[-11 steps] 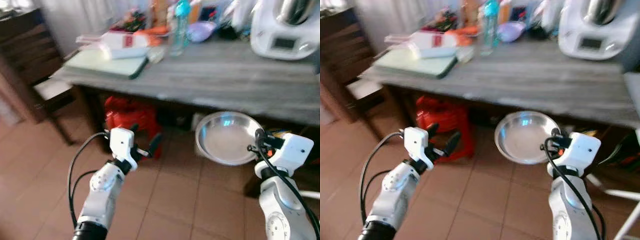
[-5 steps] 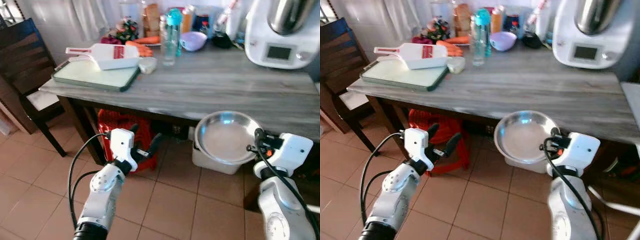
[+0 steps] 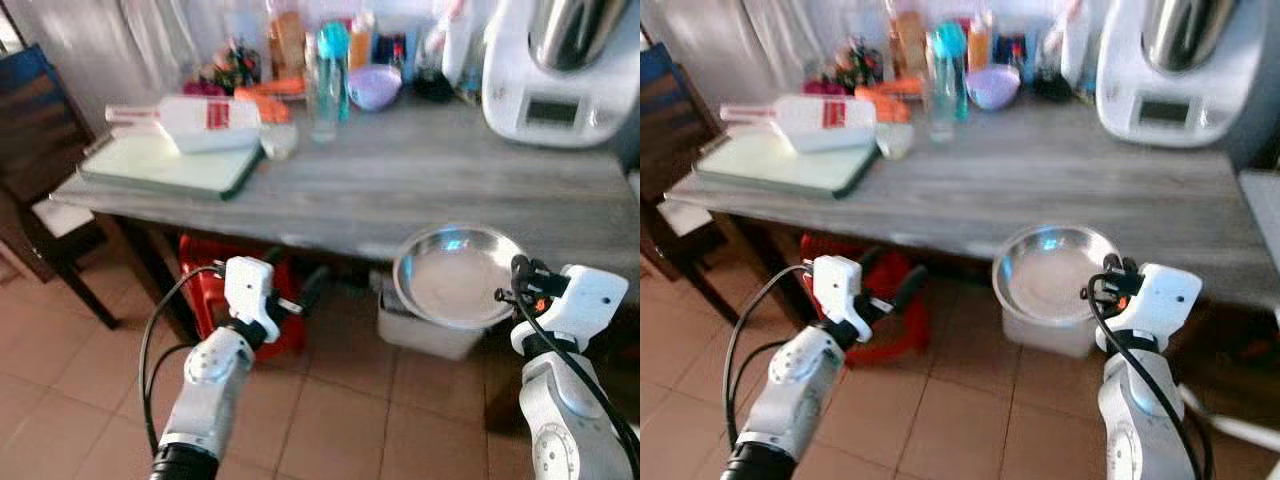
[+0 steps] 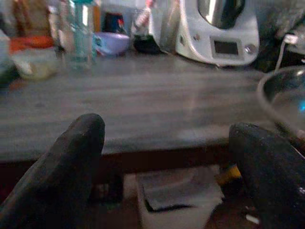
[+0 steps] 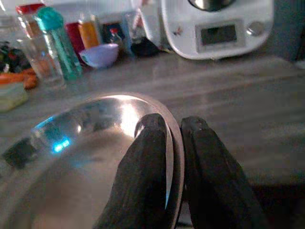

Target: Setting the table

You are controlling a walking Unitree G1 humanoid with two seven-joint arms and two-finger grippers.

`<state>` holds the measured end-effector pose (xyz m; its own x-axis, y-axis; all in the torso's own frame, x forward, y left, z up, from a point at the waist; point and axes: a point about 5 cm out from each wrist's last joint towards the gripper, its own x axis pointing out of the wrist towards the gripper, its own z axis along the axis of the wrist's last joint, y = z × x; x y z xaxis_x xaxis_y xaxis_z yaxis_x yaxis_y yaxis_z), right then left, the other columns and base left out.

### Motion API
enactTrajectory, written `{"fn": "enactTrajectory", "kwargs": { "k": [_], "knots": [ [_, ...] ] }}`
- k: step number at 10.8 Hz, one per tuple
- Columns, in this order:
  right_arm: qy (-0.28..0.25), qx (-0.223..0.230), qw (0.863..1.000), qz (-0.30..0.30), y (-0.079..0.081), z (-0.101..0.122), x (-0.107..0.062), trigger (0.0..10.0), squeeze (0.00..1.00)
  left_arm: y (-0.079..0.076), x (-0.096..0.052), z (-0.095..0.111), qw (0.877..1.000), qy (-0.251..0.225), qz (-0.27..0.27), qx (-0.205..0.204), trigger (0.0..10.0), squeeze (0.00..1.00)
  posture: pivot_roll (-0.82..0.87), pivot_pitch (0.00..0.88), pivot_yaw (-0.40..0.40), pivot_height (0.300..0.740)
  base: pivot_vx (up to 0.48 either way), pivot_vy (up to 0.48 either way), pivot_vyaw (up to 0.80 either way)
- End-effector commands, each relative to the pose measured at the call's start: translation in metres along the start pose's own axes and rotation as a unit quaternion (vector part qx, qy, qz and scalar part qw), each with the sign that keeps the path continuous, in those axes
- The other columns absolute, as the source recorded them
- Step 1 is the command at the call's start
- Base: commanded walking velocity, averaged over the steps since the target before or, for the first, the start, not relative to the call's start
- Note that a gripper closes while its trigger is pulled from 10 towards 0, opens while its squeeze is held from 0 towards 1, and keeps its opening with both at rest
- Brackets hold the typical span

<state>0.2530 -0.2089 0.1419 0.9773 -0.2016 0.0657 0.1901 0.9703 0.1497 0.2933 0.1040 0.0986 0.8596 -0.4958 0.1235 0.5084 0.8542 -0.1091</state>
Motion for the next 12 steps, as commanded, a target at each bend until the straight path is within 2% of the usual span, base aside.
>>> {"fn": "enactTrajectory", "kwargs": {
  "k": [1,12],
  "knots": [
    [-0.009,0.009,1.000,0.007,0.0063,0.0034,0.0003,10.0,0.00,0.0078,-0.0044,-0.0002,1.000,0.006,0.009,0.010,10.0,0.00,-0.05,0.068,0.032,0.740,0.311,0.000,0.00],
    [-0.011,0.005,1.000,-0.005,0.0016,0.0031,0.0023,10.0,0.00,0.0052,-0.0004,-0.0003,1.000,0.006,0.002,0.008,10.0,0.00,-0.06,0.074,0.037,0.740,0.314,0.000,0.00]
  ]
}}
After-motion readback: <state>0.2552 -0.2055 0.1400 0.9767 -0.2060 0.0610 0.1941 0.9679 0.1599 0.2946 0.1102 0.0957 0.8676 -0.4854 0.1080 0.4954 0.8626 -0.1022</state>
